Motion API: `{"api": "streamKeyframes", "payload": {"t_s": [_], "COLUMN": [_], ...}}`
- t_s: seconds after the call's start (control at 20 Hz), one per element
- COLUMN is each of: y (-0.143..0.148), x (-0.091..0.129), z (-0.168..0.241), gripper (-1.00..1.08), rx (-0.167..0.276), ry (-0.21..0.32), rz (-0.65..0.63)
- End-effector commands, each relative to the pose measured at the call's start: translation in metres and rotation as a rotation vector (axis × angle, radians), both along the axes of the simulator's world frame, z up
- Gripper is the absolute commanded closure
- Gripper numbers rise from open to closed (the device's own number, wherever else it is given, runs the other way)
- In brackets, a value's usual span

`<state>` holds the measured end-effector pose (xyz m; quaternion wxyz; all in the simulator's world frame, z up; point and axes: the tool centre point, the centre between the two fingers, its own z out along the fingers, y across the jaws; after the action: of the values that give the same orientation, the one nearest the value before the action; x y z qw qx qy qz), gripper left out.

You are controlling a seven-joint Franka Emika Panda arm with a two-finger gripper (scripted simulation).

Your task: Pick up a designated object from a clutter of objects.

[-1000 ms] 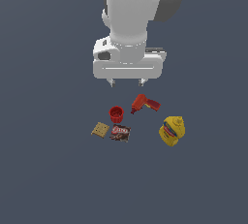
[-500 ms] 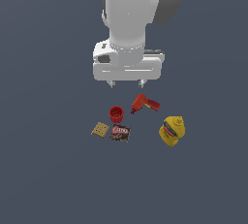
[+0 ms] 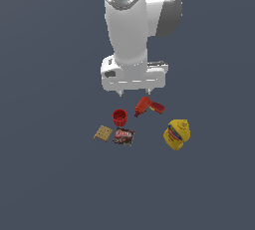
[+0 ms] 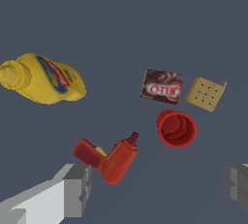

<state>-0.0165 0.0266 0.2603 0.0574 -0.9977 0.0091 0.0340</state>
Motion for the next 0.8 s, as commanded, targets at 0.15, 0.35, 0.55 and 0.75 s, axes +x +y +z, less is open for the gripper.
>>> {"api": "streamKeyframes", "payload": {"t_s": [0.15,0.35,0.55,0.75], "y": [0.014,0.023,0.031,0.037], "x": [-0.012,-0.023,-0.036,-0.05], "z": [-0.035,-0.064,-0.091,-0.117], "gripper": [-1.0,-1.0,-1.0,-1.0], "rx": [0.09,0.158,0.219,0.271], "ry": [0.038,0.068,0.096,0.122], "rz": [-0.047,-0.096,-0.153,-0.217]}}
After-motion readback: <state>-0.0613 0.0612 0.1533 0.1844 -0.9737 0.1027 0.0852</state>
